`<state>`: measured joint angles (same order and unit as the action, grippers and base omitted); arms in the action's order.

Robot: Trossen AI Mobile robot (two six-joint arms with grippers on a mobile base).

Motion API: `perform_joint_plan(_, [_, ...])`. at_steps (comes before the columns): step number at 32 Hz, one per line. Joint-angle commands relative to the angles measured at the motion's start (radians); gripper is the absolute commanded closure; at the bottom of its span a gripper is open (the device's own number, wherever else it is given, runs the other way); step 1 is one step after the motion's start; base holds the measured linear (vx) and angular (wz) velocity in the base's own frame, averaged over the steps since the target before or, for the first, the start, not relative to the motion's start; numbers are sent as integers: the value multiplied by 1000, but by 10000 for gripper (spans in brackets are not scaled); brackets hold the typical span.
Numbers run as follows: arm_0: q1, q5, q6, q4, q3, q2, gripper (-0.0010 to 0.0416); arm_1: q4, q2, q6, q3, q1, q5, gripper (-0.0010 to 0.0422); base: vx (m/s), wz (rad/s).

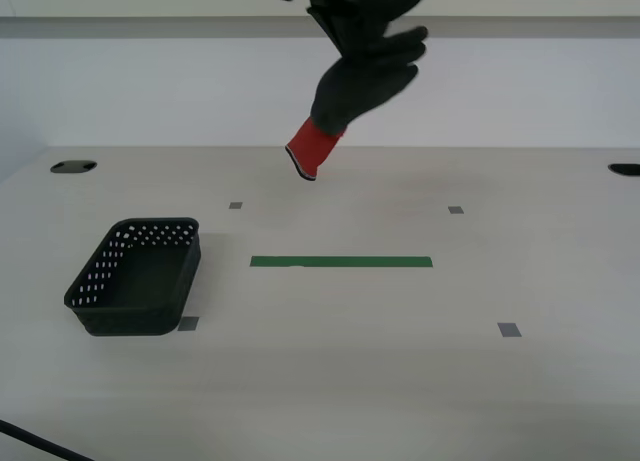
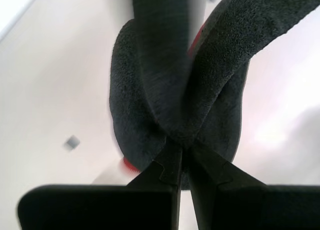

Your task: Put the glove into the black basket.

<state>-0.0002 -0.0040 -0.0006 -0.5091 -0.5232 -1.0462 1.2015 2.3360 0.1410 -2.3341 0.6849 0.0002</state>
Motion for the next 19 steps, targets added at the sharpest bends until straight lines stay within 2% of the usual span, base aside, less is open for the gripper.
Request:
perform_joint_plan(1, [0,1,0,-2,-1,0,405,22,-36,5,-1,-46,3,413,0,0])
perform_joint_plan(9, [0,1,0,-2,-1,0,405,124,-107,18,13,-181,3,413,0,0])
perform_joint_plan(16, [0,1,0,1,-1,0,405,120,-230,18,179,-331,3,413,0,0])
perform_joint_plan(18, [0,1,0,2,-1,0,405,111,-256,18,221,-352,3,413,0,0])
perform_joint_plan(19, [0,1,0,2,-1,0,405,86,-301,18,293,-377,3,413,0,0])
